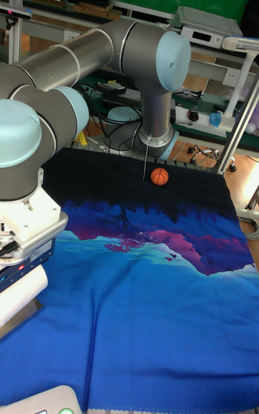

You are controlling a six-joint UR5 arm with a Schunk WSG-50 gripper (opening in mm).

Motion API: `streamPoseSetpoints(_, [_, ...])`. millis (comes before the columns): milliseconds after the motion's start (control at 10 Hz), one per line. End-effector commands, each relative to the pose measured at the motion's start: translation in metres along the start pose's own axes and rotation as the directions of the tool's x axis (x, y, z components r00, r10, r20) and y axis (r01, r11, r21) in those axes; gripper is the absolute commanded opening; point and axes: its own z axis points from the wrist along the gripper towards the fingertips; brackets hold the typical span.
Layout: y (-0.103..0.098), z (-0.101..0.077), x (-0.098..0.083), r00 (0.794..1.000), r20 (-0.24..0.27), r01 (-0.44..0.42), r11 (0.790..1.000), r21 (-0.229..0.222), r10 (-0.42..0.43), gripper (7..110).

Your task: Put the toilet paper on its holder

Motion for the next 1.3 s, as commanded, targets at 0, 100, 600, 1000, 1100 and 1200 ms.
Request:
streamPoseSetpoints(0, [0.009, -0.002, -0.010, 0.999, 0.046, -0.024, 0.999, -0.046, 0.026, 7])
streamPoseSetpoints(100, [0.009, -0.002, -0.012, 0.998, 0.052, -0.022, 0.999, -0.046, 0.024, 7])
streamPoseSetpoints(600, [-0.003, -0.002, -0.012, 0.998, 0.055, -0.020, 1.000, 0.002, 0.020, 7])
streamPoseSetpoints(1000, [0.001, -0.001, 0.001, 1.000, 0.005, 0.002, 1.000, -0.012, -0.002, 7])
streamPoseSetpoints(1100, [0.000, -0.001, 0.003, 1.000, -0.004, 0.004, 1.000, -0.006, -0.004, 7])
streamPoseSetpoints(1200, [-0.002, -0.001, 0.003, 1.000, -0.004, 0.007, 1.000, 0.002, -0.007, 7])
